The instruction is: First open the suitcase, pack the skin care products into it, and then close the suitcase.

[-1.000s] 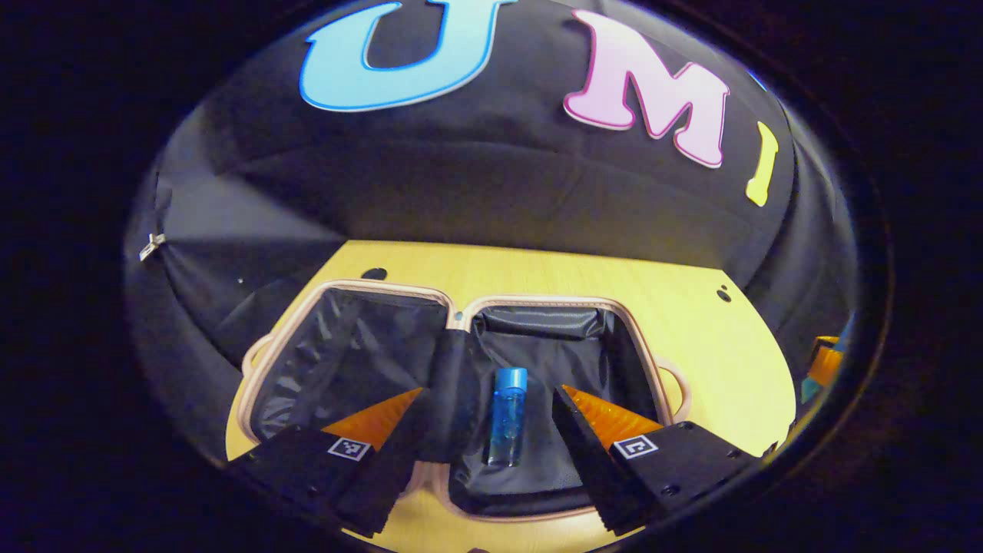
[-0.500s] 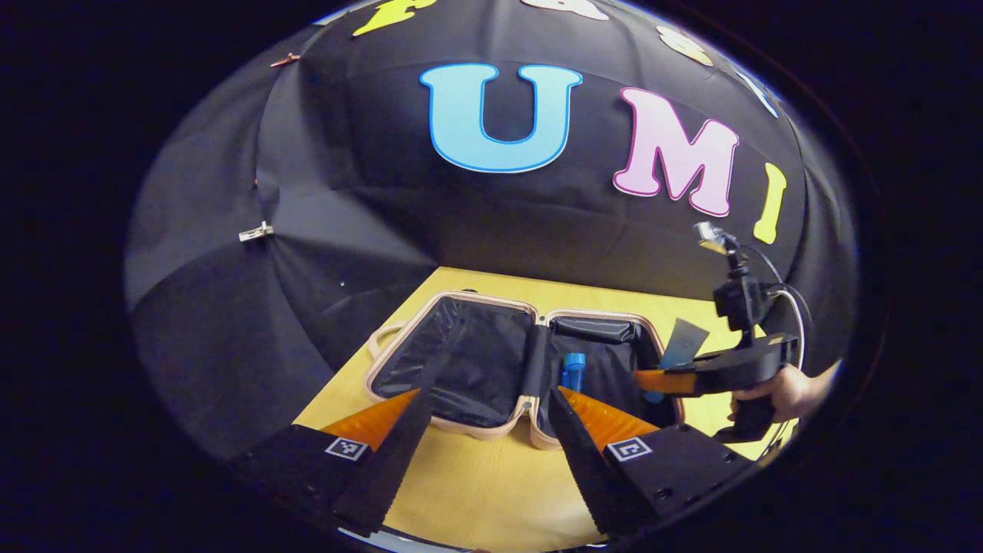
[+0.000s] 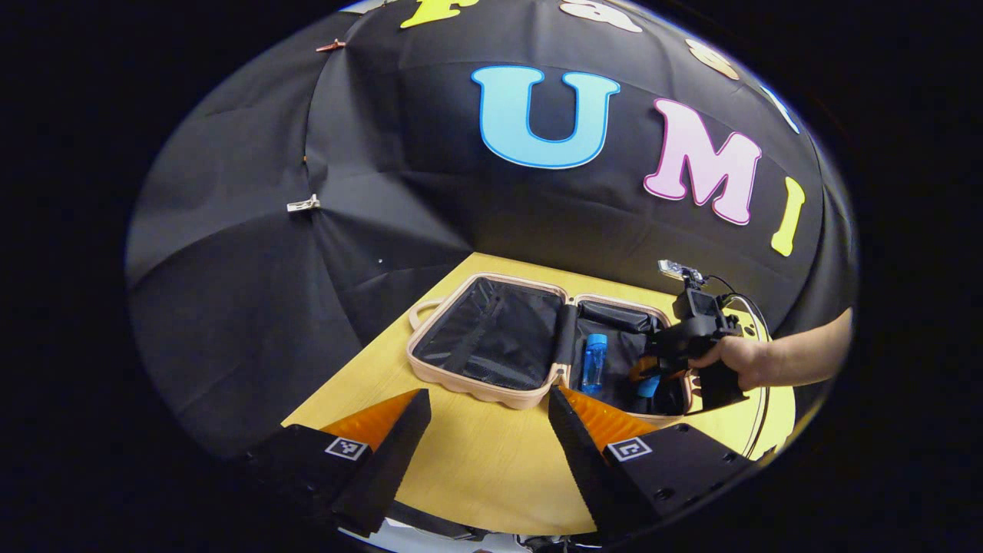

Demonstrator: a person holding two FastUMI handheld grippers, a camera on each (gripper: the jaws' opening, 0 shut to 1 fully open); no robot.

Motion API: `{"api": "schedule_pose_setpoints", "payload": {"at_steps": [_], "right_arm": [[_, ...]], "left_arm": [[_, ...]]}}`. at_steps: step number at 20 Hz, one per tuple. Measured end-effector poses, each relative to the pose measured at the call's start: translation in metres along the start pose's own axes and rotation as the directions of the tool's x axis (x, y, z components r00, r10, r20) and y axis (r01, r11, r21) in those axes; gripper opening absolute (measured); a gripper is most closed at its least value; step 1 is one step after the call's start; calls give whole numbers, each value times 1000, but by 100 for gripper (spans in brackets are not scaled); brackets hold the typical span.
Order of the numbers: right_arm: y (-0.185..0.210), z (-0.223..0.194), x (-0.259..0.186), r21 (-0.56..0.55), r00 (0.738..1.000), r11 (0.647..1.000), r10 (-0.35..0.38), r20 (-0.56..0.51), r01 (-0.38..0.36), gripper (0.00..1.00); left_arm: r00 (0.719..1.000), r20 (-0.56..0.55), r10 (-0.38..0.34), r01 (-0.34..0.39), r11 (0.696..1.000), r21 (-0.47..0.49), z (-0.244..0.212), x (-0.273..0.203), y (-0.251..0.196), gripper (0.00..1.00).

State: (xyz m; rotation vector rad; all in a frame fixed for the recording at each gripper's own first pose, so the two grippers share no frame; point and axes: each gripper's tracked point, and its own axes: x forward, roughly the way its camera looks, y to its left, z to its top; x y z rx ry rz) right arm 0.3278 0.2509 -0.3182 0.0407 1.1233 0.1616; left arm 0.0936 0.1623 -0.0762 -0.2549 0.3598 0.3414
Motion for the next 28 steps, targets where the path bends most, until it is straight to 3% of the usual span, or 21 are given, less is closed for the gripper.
{"api": "schedule_pose_setpoints", "payload": {"at_steps": [1,2,3,4,8,9,10,13,18,21,24,25,28], "right_arm": [[-1,3,-2,21,1000,1000,-8,1,8,37],[-1,3,-3,27,1000,1000,-12,2,12,39],[3,4,-8,22,1000,1000,-6,-1,6,31],[10,3,-5,4,1000,1000,7,5,-7,36],[29,2,-35,-89,995,995,60,82,-53,81],[35,1,-50,-100,990,992,92,110,-81,86],[39,-2,-66,-111,982,988,123,145,-107,100],[40,-7,-114,-144,934,978,188,302,-150,98],[16,-42,-170,-240,883,963,218,416,-125,98],[-7,-69,-193,-268,890,955,226,396,-123,98],[-50,-83,-210,-243,904,969,147,401,-50,98],[-64,-89,-214,-208,911,977,125,393,-44,98],[-86,-102,-219,-116,928,993,73,364,-33,98]], "left_arm": [[1000,-2,4,-4,1000,-10,0,1,1,97],[1000,-3,7,-7,1000,-20,1,3,1,97],[1000,-2,9,-9,999,-31,1,4,1,97],[1000,0,10,-10,999,-38,2,5,2,97],[1000,10,18,-17,999,-42,8,22,17,97],[1000,18,26,-25,999,-44,12,32,28,97],[999,32,28,-27,998,-55,19,44,38,97],[998,61,28,-21,993,-115,39,87,75,97],[1000,8,-20,21,962,-273,60,184,133,96],[994,-65,-87,52,906,-420,58,243,151,95],[987,-120,-109,19,810,-586,52,293,169,94],[982,-141,-123,12,792,-610,47,303,172,94],[962,-230,-149,-21,796,-605,26,328,182,93]]}}
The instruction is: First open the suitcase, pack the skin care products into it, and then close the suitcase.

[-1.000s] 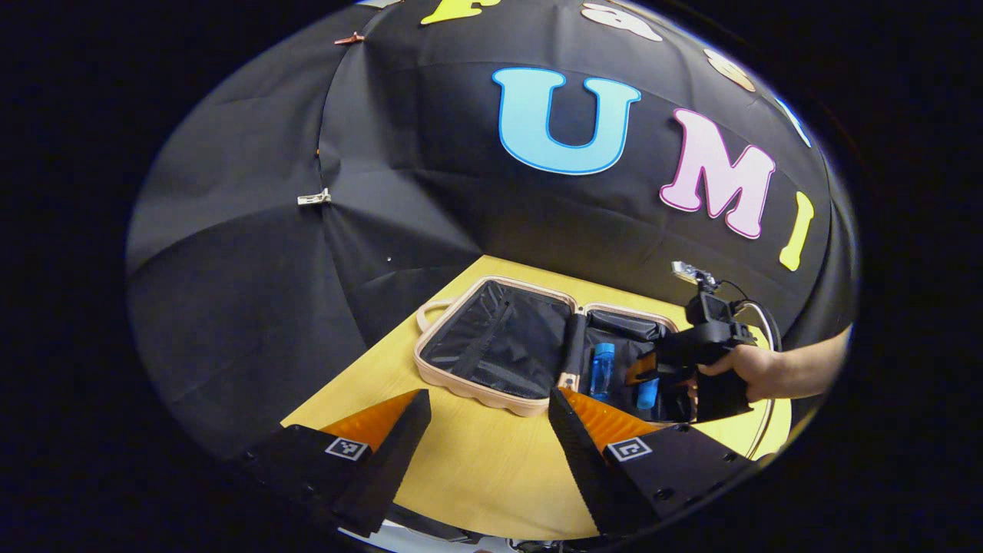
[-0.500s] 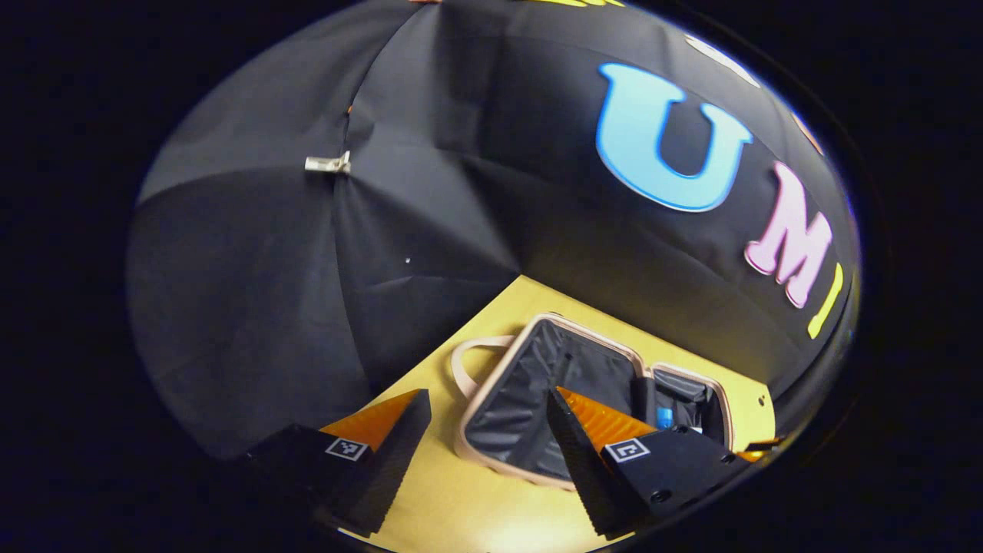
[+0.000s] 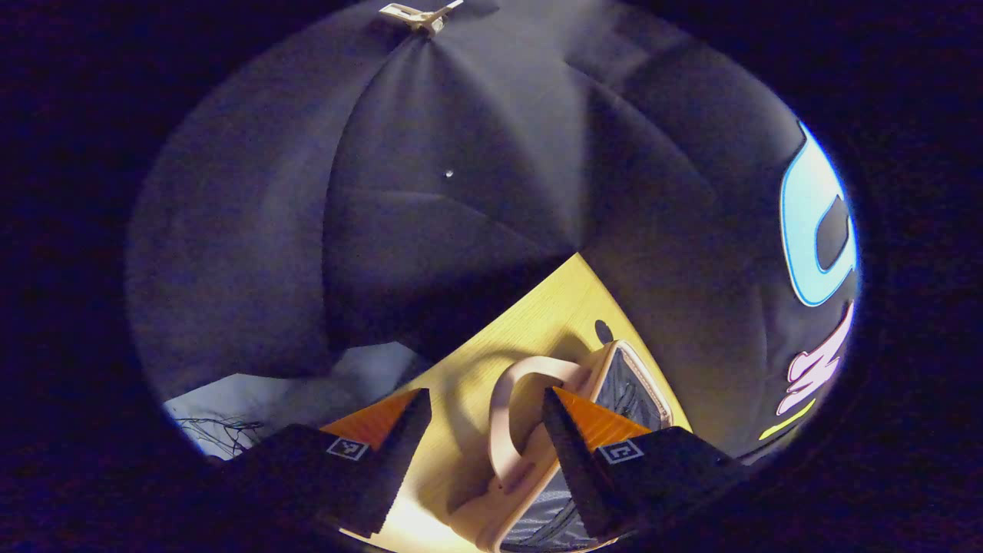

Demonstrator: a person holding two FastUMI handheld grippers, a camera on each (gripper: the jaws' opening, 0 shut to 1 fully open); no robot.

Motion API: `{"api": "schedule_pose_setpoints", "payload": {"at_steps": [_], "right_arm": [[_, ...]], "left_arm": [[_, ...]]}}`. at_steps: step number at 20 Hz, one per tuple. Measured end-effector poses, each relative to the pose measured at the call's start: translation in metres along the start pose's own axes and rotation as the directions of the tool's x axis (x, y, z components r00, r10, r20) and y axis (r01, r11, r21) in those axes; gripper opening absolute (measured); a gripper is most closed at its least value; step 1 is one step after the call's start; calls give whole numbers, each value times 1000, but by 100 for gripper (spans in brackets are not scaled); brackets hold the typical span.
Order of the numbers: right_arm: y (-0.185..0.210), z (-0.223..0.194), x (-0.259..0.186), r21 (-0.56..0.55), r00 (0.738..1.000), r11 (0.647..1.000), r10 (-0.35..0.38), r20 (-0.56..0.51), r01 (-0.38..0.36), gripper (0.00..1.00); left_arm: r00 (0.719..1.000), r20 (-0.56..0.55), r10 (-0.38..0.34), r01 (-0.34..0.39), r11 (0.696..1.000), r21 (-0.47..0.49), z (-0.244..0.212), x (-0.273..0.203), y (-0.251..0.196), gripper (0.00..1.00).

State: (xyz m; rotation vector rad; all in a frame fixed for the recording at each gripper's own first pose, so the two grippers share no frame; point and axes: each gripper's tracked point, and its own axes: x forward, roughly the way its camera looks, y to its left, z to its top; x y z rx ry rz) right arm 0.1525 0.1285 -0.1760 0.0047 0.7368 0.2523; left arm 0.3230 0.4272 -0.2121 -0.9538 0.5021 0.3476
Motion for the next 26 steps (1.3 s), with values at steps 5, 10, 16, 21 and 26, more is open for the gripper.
{"api": "schedule_pose_setpoints", "payload": {"at_steps": [5,10,16,21,26], "right_arm": [[-31,4,-10,-17,998,998,-65,21,66,98],[-46,-5,-16,11,997,997,-76,7,76,98],[-69,8,-26,37,995,996,-81,56,79,98],[-95,15,-36,58,992,996,-76,104,70,98],[-133,28,-56,109,980,991,-89,177,71,98]], "left_arm": [[995,-61,-74,70,996,-54,-4,14,-10,81],[997,-64,-52,52,999,-9,-9,11,-23,17],[991,117,-63,24,949,313,26,-62,-82,6],[972,180,-148,35,856,515,15,-155,-202,6],[961,217,-174,-36,698,715,-68,-205,-305,6]]}}
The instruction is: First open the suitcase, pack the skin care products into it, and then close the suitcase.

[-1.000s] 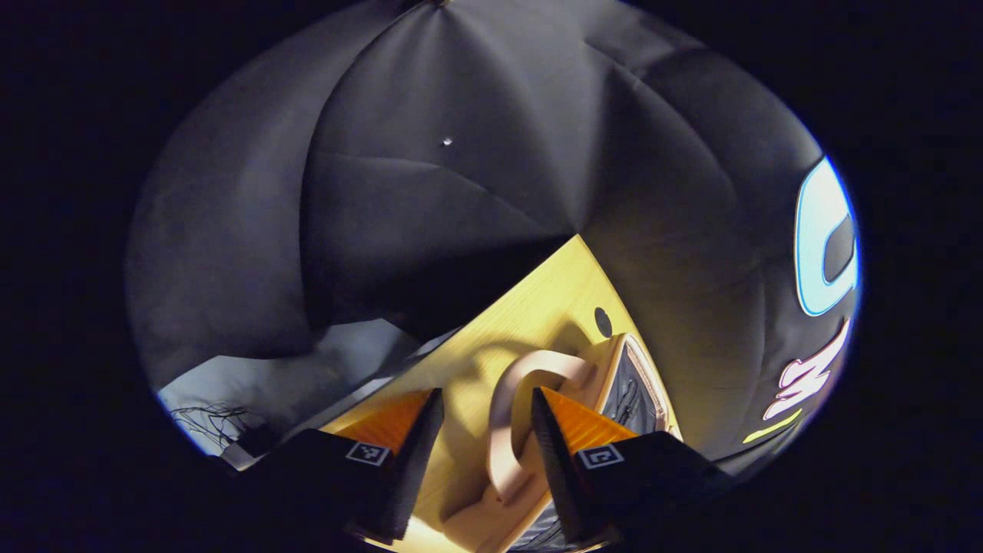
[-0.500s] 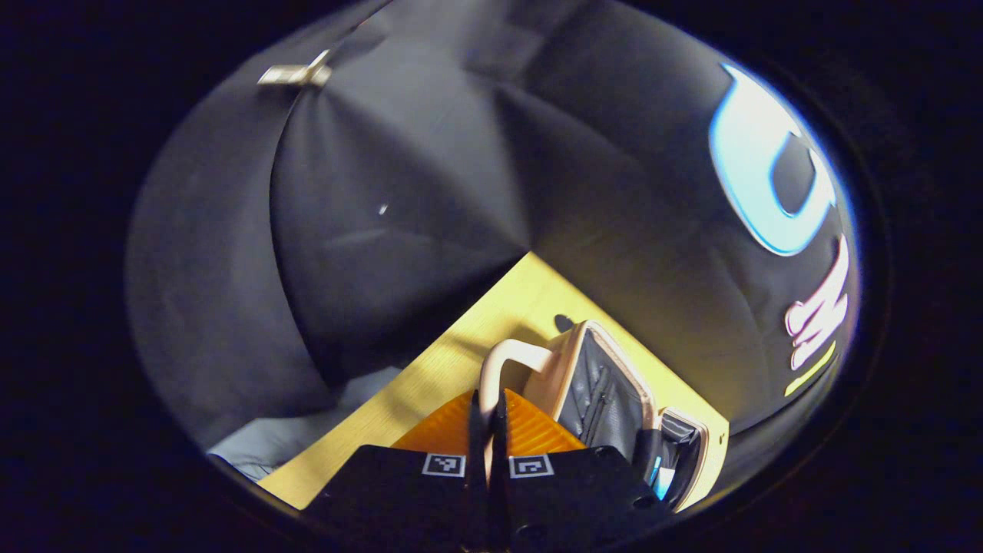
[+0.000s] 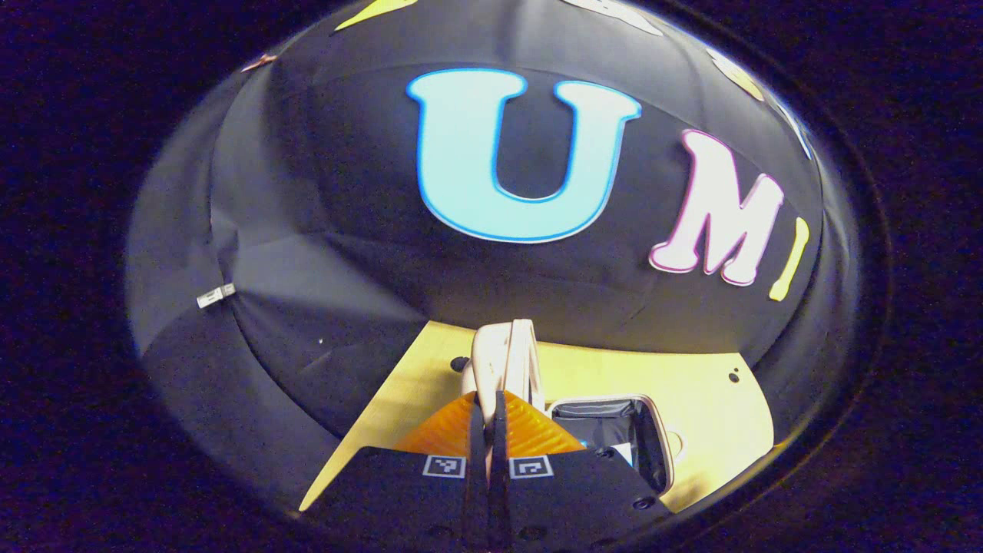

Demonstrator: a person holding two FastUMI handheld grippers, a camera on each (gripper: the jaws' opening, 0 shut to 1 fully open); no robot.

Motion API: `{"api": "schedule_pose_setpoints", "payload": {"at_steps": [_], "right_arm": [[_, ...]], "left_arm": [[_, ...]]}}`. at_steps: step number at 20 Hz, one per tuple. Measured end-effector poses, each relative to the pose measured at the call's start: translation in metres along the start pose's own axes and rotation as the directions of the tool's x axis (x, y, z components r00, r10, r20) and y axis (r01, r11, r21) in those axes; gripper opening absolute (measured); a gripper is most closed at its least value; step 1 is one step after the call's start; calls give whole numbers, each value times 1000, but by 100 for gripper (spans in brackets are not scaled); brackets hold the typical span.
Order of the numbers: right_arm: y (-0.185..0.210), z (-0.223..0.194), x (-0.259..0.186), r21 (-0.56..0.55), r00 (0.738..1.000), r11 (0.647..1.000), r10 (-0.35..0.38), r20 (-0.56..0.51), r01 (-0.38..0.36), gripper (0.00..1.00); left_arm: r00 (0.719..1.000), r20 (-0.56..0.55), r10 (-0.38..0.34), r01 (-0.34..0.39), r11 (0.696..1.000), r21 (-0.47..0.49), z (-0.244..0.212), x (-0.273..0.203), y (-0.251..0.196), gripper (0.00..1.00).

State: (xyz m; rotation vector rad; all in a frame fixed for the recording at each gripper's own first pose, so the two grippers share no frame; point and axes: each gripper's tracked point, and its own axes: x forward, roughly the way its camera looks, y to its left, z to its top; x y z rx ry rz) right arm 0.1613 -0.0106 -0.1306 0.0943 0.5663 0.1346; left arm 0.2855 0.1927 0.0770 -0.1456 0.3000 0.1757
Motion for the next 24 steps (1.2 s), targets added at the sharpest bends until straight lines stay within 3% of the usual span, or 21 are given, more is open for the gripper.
{"api": "schedule_pose_setpoints", "payload": {"at_steps": [2,4,6,8,11,15,17,19,20,21,22,24], "right_arm": [[-14,10,-9,16,1000,1000,-3,26,3,98],[-33,20,-18,28,998,1000,-12,55,10,98],[-47,32,-29,49,996,999,-18,84,14,98],[-56,49,-39,56,990,998,-18,137,11,98],[-66,85,-60,30,970,1000,-17,244,10,98],[-73,93,-83,75,956,997,-18,292,-5,97],[-78,94,-84,73,952,997,-28,303,6,97],[-83,92,-82,55,953,998,-56,297,42,97],[-84,91,-81,43,953,997,-69,294,59,98],[-83,93,-82,36,951,997,-76,299,68,98],[-78,97,-82,32,949,997,-72,308,66,97],[-62,107,-84,8,942,999,-42,333,42,98]], "left_arm": [[999,25,-44,42,998,50,9,-19,-54,6],[990,23,-137,136,990,44,6,-31,-122,6],[972,-18,-235,235,972,2,-18,-33,-196,6],[955,-93,-282,285,959,13,-52,-29,-255,6],[935,-201,-291,303,952,31,-118,3,-325,7],[918,-325,-230,248,969,16,-190,24,-342,10],[912,-324,-252,260,965,-21,-202,19,-353,20],[902,-293,-318,308,948,-79,-196,5,-364,51],[910,-259,-324,314,946,-81,-187,-4,-363,79],[926,-204,-317,312,948,-58,-172,-17,-356,77],[943,-137,-303,302,953,-28,-154,-30,-348,95],[960,9,-281,280,959,46,-110,-67,-329,95]]}}
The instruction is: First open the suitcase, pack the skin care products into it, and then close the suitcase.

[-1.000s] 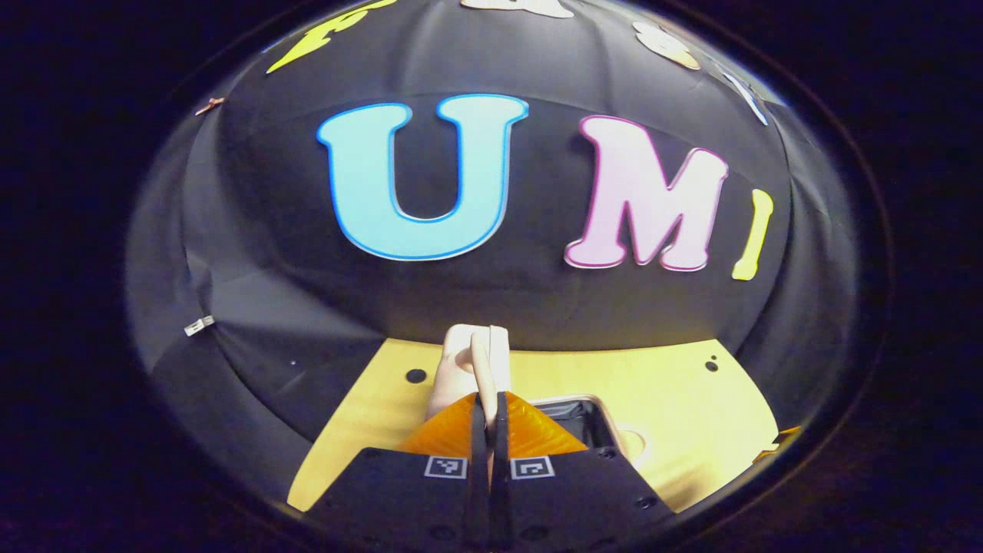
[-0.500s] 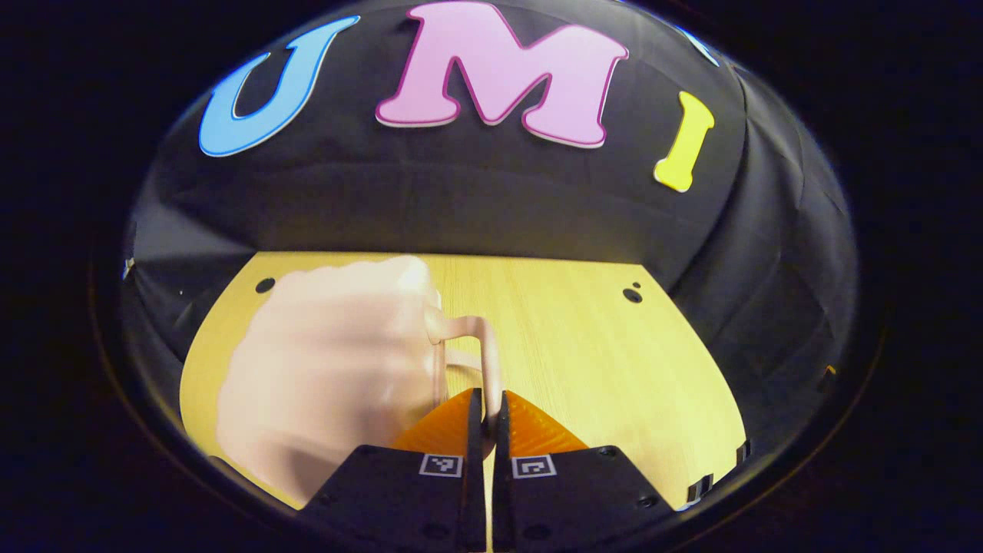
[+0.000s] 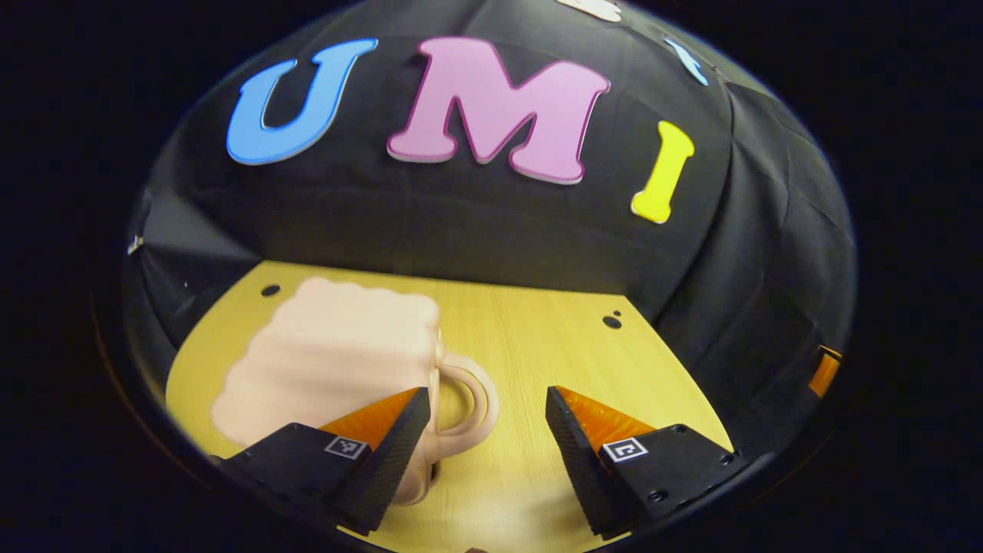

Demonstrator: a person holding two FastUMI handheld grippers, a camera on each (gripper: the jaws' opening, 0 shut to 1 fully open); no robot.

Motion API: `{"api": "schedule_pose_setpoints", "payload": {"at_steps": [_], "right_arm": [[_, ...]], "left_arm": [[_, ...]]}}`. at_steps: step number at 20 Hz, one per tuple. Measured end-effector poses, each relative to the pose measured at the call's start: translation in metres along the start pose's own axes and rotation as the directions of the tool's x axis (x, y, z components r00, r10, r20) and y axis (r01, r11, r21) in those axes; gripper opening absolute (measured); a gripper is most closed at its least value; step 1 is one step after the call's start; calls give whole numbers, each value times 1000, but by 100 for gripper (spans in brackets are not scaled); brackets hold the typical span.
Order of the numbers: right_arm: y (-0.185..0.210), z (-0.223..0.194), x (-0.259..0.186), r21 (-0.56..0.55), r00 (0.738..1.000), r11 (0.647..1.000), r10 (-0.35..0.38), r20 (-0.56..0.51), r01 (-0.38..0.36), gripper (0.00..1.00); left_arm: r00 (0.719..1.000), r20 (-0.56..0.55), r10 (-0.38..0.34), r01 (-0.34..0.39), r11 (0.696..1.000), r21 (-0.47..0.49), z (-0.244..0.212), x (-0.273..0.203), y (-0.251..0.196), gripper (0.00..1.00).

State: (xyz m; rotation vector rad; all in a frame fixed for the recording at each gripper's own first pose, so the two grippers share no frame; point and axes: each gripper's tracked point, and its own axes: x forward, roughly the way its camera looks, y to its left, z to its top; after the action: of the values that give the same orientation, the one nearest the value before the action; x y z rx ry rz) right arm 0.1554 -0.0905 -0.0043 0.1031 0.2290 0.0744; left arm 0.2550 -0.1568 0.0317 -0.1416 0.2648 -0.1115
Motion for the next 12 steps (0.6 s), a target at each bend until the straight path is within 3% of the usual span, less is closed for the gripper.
{"api": "schedule_pose_setpoints", "payload": {"at_steps": [3,6,10,12], "right_arm": [[19,19,-6,-34,999,999,40,34,-39,98],[32,41,-14,-46,995,998,45,94,-40,97],[58,57,-23,-6,984,998,59,168,-59,97],[64,59,-25,-26,980,999,43,194,-39,97]], "left_arm": [[985,171,21,-34,997,74,53,-74,13,97],[962,271,21,-27,1000,16,84,-140,24,96],[916,363,170,-204,977,58,93,-203,77,96],[905,390,170,-199,979,36,95,-223,74,96]]}}
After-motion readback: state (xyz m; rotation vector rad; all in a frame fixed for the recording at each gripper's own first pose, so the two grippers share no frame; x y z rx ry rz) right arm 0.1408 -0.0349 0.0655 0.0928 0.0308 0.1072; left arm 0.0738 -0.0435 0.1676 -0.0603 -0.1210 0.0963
